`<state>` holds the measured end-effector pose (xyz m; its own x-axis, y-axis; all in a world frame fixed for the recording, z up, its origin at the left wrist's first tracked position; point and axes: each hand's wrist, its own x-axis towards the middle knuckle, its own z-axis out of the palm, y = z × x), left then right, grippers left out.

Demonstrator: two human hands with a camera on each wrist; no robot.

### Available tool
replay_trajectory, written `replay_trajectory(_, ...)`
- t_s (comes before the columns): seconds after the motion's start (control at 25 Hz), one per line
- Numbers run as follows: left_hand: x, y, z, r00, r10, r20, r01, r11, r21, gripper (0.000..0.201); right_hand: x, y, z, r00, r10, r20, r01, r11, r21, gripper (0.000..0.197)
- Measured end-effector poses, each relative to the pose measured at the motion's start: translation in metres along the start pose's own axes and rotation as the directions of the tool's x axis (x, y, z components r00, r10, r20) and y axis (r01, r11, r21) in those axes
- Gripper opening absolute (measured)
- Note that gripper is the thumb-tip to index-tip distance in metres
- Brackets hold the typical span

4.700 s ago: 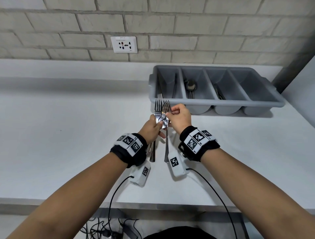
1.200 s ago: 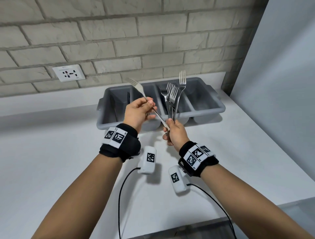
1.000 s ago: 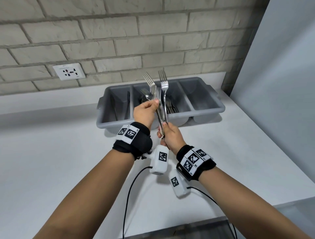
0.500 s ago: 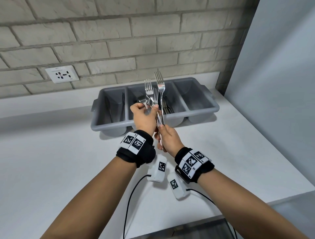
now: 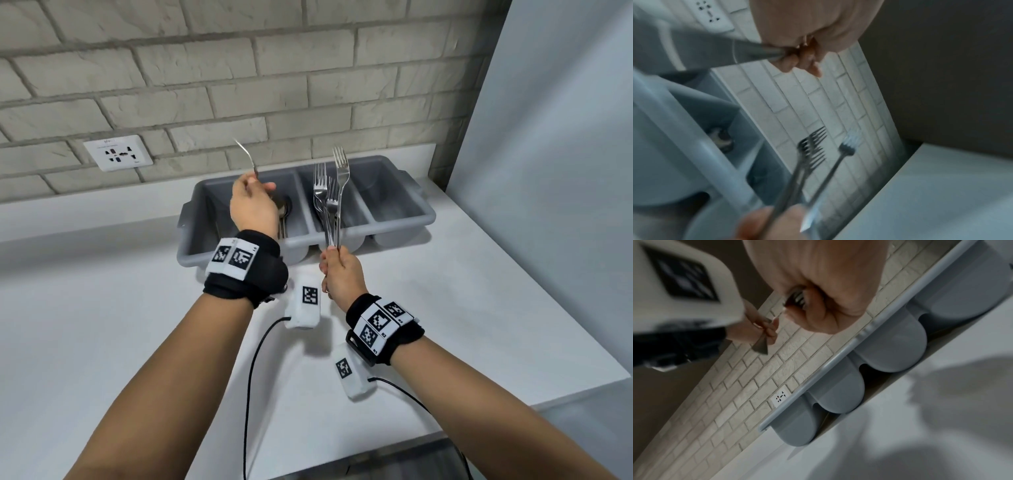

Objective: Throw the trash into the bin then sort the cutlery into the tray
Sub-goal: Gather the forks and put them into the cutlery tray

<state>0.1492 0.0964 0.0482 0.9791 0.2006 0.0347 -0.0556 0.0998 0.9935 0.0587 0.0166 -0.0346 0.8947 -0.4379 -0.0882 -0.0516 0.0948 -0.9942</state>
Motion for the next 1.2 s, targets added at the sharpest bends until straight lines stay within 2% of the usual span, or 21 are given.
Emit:
replay_trajectory(0.08,0.005,0.001,0.004,0.985,-0.165,0.059,0.166,0.986,-0.012,0.034,0.001,0.002,-0.003,1.0,0.009,0.021,-0.009,1.0,0.003,0.033)
replay_trajectory(0.16,-0.001,-0.003,0.01,0.941,-0.302,0.15,0.313,0.948,-0.058,0.035,0.002,0.003,-0.003,0.997,0.013,0.074,-0.015,1.0,0.027,0.033)
replay_trajectory(0.24,-0.012,-0.013,0.016,0.912,-0.359,0.199,0.379,0.923,-0.071,0.033,0.004,0.005,-0.001,0.99,-0.013,0.138,0.001,0.996,0.084,0.032)
replay_trajectory(0.36,-0.018,-0.017,0.021,0.9,-0.413,0.139,0.428,0.898,-0.106,0.018,0.006,0.008,0.001,0.986,-0.051,0.162,0.051,0.999,0.0,0.032)
replay_trajectory(0.44,-0.017,-0.01,0.021,0.874,-0.465,0.144,0.484,0.861,-0.158,0.028,0.007,0.012,0.001,0.987,-0.05,0.151,0.058,0.997,-0.051,0.033)
replay_trajectory(0.52,-0.013,-0.007,0.019,0.853,-0.491,0.18,0.519,0.833,-0.189,0.033,0.007,0.014,0.0,0.988,-0.042,0.152,0.048,0.998,-0.034,0.034)
replay_trajectory(0.6,-0.011,-0.004,0.016,0.841,-0.5,0.206,0.537,0.818,-0.205,0.026,0.007,0.012,0.0,0.989,-0.018,0.148,0.029,0.997,-0.073,0.034)
replay_trajectory(0.64,-0.012,-0.005,0.015,0.847,-0.492,0.201,0.528,0.823,-0.211,0.021,0.008,0.011,0.001,0.988,-0.011,0.154,0.02,0.998,-0.058,0.033)
replay_trajectory(0.76,-0.015,-0.016,0.013,0.862,-0.478,0.167,0.505,0.832,-0.228,0.033,0.004,0.006,0.005,0.978,-0.015,0.209,0.004,0.999,0.053,0.031)
replay_trajectory(0.88,-0.019,-0.029,0.016,0.88,-0.451,0.147,0.473,0.855,-0.213,0.017,0.0,0.006,0.005,0.969,-0.064,0.239,0.075,0.996,-0.039,0.022)
replay_trajectory(0.96,-0.021,-0.034,0.016,0.899,-0.421,0.117,0.436,0.884,-0.167,0.03,0.002,0.007,0.003,0.968,-0.11,0.224,0.142,0.981,-0.132,0.021)
replay_trajectory(1.04,-0.022,-0.039,0.019,0.891,-0.422,0.169,0.447,0.881,-0.158,0.034,0.003,0.009,0.002,0.97,-0.139,0.198,0.179,0.963,-0.201,0.03)
replay_trajectory(1.16,-0.032,-0.04,0.019,0.83,-0.454,0.323,0.516,0.846,-0.136,0.044,0.002,0.015,0.0,0.978,-0.119,0.173,0.151,0.971,-0.186,0.035)
replay_trajectory(1.2,-0.034,-0.04,0.02,0.836,-0.435,0.334,0.501,0.854,-0.141,0.047,0.002,0.015,-0.001,0.982,-0.108,0.157,0.133,0.978,-0.163,0.035)
